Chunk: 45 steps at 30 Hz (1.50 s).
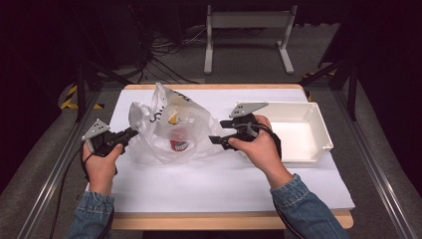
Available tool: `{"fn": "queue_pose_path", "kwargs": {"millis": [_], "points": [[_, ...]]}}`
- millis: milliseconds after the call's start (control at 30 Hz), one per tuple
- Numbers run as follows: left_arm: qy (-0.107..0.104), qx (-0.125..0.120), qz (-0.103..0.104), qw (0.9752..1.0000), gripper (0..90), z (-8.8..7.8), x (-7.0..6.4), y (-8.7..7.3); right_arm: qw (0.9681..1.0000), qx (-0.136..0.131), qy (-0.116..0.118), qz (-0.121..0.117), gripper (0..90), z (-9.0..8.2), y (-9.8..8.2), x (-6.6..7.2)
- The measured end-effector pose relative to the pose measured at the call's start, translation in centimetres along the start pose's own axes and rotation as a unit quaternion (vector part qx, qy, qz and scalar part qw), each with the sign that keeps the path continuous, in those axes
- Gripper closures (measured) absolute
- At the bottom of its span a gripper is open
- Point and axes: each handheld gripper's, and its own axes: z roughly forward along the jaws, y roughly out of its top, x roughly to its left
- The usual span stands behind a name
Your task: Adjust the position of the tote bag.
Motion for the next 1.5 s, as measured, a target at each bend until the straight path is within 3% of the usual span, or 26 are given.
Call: {"fn": "queue_pose_path", "kwargs": {"millis": [200, 233, 267, 300, 400, 433, 467, 500, 533, 600, 667, 700, 767, 800, 867, 933, 967, 1000, 1100, 1133, 1167, 1233, 1400, 1500], "points": [[-0.005, 0.001, 0.002, 1.0, 86.1, -0.3, -0.6, 0.2, 0.9986, -0.045, 0.014, -0.023, 39.2, -2.0, 2.3, 1.5], [-0.007, 0.002, 0.005, 1.0, 86.3, -0.3, -0.6, 0.2, 0.9971, -0.065, 0.021, -0.033, 47.1, -2.6, 3.5, 2.5], [-0.006, 0.001, 0.003, 1.0, 86.3, -0.3, -0.6, 0.2, 0.9971, -0.065, 0.021, -0.033, 47.1, -2.6, 3.5, 2.5], [-0.007, 0.002, 0.004, 1.0, 86.7, -0.3, -0.6, 0.2, 0.9952, -0.08, 0.034, -0.044, 54.7, -3.0, 4.5, 3.5], [-0.008, 0.003, 0.004, 1.0, 87.1, -0.3, -0.6, 0.1, 0.9916, -0.095, 0.065, -0.058, 66.1, -3.1, 5.7, 5.2], [-0.008, 0.003, 0.004, 1.0, 87.2, -0.3, -0.6, 0.1, 0.9916, -0.095, 0.065, -0.058, 66.1, -3.1, 5.7, 5.2], [-0.008, 0.004, 0.006, 0.9999, 87.2, -0.2, -0.5, 0.1, 0.99, -0.098, 0.08, -0.061, 72.2, -3.0, 6.1, 5.9], [-0.008, 0.005, 0.004, 1.0, 87.3, -0.2, -0.5, 0.1, 0.9854, -0.099, 0.118, -0.072, 78.2, -2.3, 6.6, 7.5], [-0.007, 0.004, 0.004, 1.0, 87.3, -0.2, -0.5, 0.1, 0.9854, -0.099, 0.118, -0.072, 78.2, -2.3, 6.6, 7.5], [-0.007, 0.005, 0.005, 1.0, 87.5, -0.1, -0.5, 0.1, 0.9824, -0.088, 0.14, -0.087, 83.5, -1.2, 7.0, 8.8], [-0.009, 0.005, 0.006, 0.9999, 87.6, -0.2, -0.6, 0.1, 0.9818, -0.065, 0.145, -0.104, 87.7, 0.8, 7.2, 9.8], [-0.009, 0.004, 0.007, 0.9999, 87.6, -0.2, -0.6, 0.1, 0.9818, -0.065, 0.145, -0.104, 87.7, 0.8, 7.2, 9.8], [-0.008, 0.005, 0.007, 0.9999, 87.7, -0.2, -0.7, 0.1, 0.9844, -0.055, 0.126, -0.11, 88.2, 2.5, 7.2, 9.7], [-0.009, 0.005, 0.006, 0.9999, 87.7, -0.3, -0.6, 0.1, 0.9844, -0.055, 0.126, -0.11, 88.2, 2.5, 7.2, 9.7], [-0.009, 0.008, 0.005, 0.9999, 87.7, -0.3, -0.5, 0.0, 0.9878, -0.052, 0.093, -0.113, 85.1, 3.6, 7.0, 8.9], [-0.009, 0.01, 0.005, 0.9999, 87.8, -0.3, -0.5, -0.1, 0.9885, -0.053, 0.084, -0.114, 83.4, 3.7, 6.9, 8.7], [-0.011, 0.012, 0.005, 0.9999, 87.8, -0.3, -0.4, -0.2, 0.9903, -0.056, 0.056, -0.114, 80.2, 4.2, 6.7, 7.9], [-0.011, 0.012, 0.005, 0.9999, 87.9, -0.3, -0.4, -0.2, 0.9903, -0.056, 0.056, -0.114, 80.2, 4.2, 6.7, 7.9], [-0.014, 0.016, 0.006, 0.9998, 88.2, -0.3, -0.4, -0.2, 0.9932, -0.053, 0.017, -0.102, 57.7, 4.9, 5.9, 6.2], [-0.014, 0.016, 0.006, 0.9998, 88.2, -0.3, -0.4, -0.2, 0.9932, -0.053, 0.017, -0.102, 57.7, 4.9, 5.9, 6.2], [-0.014, 0.017, 0.006, 0.9997, 88.2, -0.2, -0.5, -0.3, 0.9936, -0.052, 0.009, -0.1, 49.7, 5.1, 5.7, 5.9], [-0.015, 0.022, 0.003, 0.9997, 88.3, -0.1, -0.5, -0.4, 0.9956, -0.035, -0.007, -0.086, 24.6, 6.1, 4.7, 4.8], [-0.015, 0.041, -0.002, 0.9991, 88.3, 0.4, -0.1, -1.0, 0.9953, -0.019, -0.021, -0.092, 16.4, 7.0, 3.6, 4.0], [-0.011, 0.053, -0.008, 0.9985, 88.3, 0.7, 0.3, -1.5, 0.9978, -0.02, -0.013, -0.062, 16.0, 7.2, 2.8, 3.2]]}}
